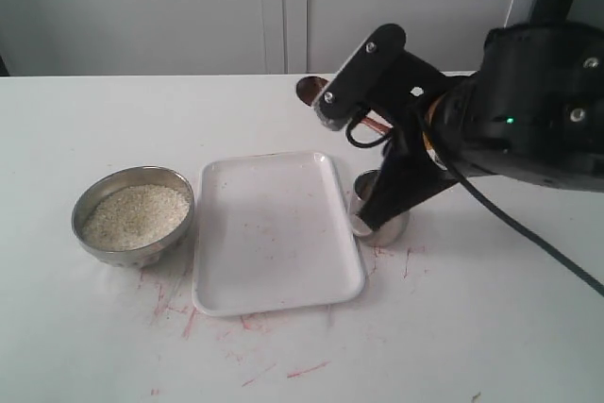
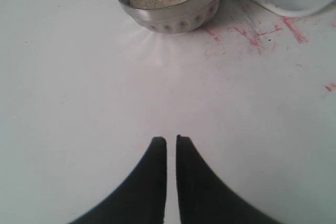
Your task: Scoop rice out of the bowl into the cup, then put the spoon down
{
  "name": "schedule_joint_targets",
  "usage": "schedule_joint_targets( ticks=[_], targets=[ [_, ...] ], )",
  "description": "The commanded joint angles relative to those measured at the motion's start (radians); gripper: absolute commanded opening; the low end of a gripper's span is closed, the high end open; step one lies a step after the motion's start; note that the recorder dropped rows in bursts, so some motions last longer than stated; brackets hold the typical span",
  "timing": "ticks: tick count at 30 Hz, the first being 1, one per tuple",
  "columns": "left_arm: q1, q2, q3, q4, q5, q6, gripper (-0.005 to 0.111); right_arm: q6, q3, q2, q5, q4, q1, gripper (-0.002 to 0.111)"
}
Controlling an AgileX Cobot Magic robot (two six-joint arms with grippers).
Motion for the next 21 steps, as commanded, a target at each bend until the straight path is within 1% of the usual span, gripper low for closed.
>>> schedule_joint_targets(
  ticks=[1,5,8,16,19,20,21],
  targets=[
    [-0.007,-0.003,0.009,0.0,0.039,-0.006,0.014,0.022,-0.041,-0.036,-0.111,0.258,0.002,0.0],
    [-0.007,-0.003,0.009,0.0,0.039,-0.006,0.014,0.022,-0.116,-0.038,-0.054,0.479,0.002,0.0],
    [-0.007,-0.003,0.009,0.0,0.039,-0.006,0.014,0.019,-0.176,-0.038,0.003,0.582,0.002,0.0],
    [-0.007,-0.003,0.009,0.0,0.039,-0.006,0.014,0.006,-0.363,-0.032,0.142,0.667,0.002,0.0],
    [-0.007,-0.003,0.009,0.0,0.039,-0.006,0.014,-0.097,-0.474,0.006,0.289,0.766,0.002,0.0],
    [-0.007,-0.003,0.009,0.0,0.039,-0.006,0.014,-0.111,-0.489,0.015,0.311,0.792,0.002,0.0],
    [-0.007,-0.003,0.009,0.0,0.039,-0.006,0.014,-0.136,-0.515,0.039,0.343,0.86,0.002,0.0]
  ],
)
